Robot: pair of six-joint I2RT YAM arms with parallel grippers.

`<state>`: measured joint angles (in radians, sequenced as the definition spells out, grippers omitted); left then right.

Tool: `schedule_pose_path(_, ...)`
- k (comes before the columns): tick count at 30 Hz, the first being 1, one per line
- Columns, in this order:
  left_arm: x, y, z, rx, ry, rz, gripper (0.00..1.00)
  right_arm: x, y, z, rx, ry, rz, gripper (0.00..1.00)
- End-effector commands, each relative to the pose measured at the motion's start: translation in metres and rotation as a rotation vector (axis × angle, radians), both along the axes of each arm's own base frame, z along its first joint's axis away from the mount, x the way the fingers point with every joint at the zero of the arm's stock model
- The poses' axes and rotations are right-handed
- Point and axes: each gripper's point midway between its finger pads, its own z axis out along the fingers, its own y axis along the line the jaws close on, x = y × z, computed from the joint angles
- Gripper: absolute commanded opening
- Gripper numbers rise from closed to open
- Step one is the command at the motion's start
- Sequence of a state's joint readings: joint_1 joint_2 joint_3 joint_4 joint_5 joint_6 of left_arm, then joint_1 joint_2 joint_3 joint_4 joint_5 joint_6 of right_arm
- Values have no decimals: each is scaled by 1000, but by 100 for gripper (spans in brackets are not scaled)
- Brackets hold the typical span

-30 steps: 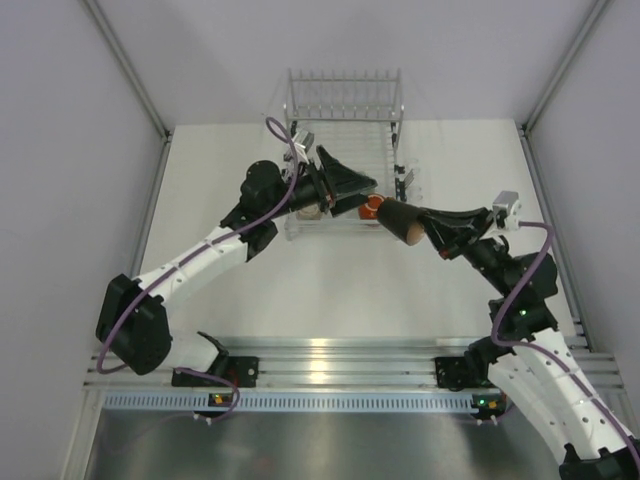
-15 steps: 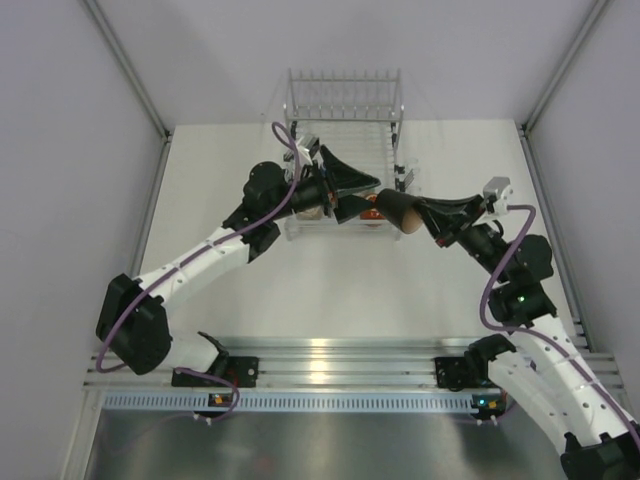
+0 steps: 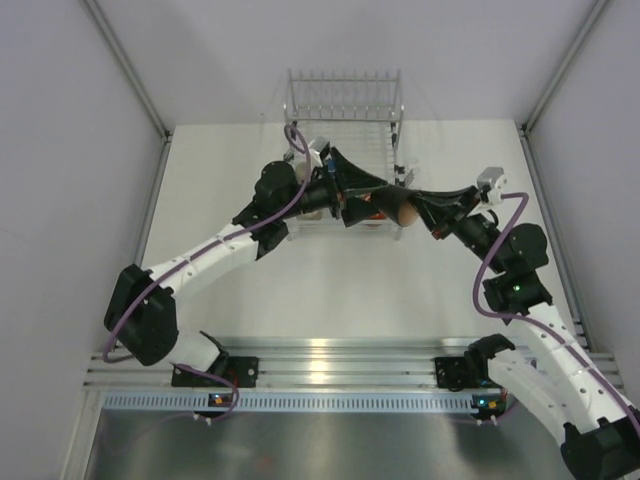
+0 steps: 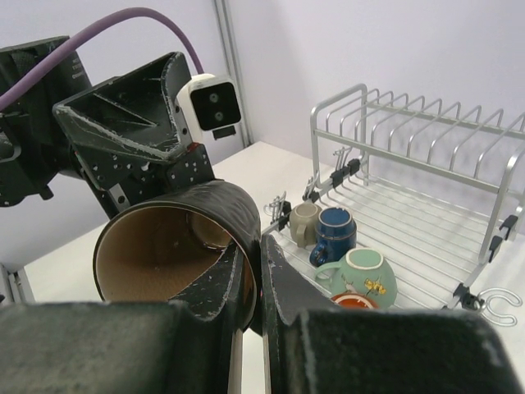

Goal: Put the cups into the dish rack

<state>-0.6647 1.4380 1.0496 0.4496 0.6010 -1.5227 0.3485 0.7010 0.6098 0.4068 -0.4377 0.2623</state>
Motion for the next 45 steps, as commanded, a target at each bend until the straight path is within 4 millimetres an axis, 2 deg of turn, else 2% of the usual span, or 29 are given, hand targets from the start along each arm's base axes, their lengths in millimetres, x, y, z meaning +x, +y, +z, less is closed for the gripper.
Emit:
schedule_pose_path(1,1,-5,29,-64,-48,-6,98,-10,-5,42,62,-159,-1,0)
schedule_pose_path(7,5,-11,30,-81,-40,2,98,-10,-2,39,69,-156,13,0)
schedule_pose_path(16,10,-23,36,-108,-13,18,98,4,3,1,14,-115,-22,0)
schedule_pose_path(20,7,-27,42,-121,-15,19,98,9,6,-8,-5,-118,-44,0)
schedule_pose_path(26,12,-28,36,-118,12,48,98,11,20,-22,-53,-107,-46,0)
schedule_pose_path(30,15,-30,31,-112,23,60,95,7,35,-34,-91,-87,-39,0)
schedule_pose_path(33,16,-32,26,-105,37,49,79,7,41,-39,-106,-79,-41,0)
schedule_pose_path(34,16,-33,26,-105,39,43,66,8,40,-41,-107,-74,-49,0)
schedule_pose_path(37,14,-35,25,-102,38,30,51,9,43,-45,-114,-64,-49,0)
schedule_pose_path(41,15,-34,27,-104,28,38,0,12,46,-48,-119,-50,-49,0)
schedule_pose_path(45,18,-33,31,-107,-1,67,0,13,48,-54,-132,-34,-48,0)
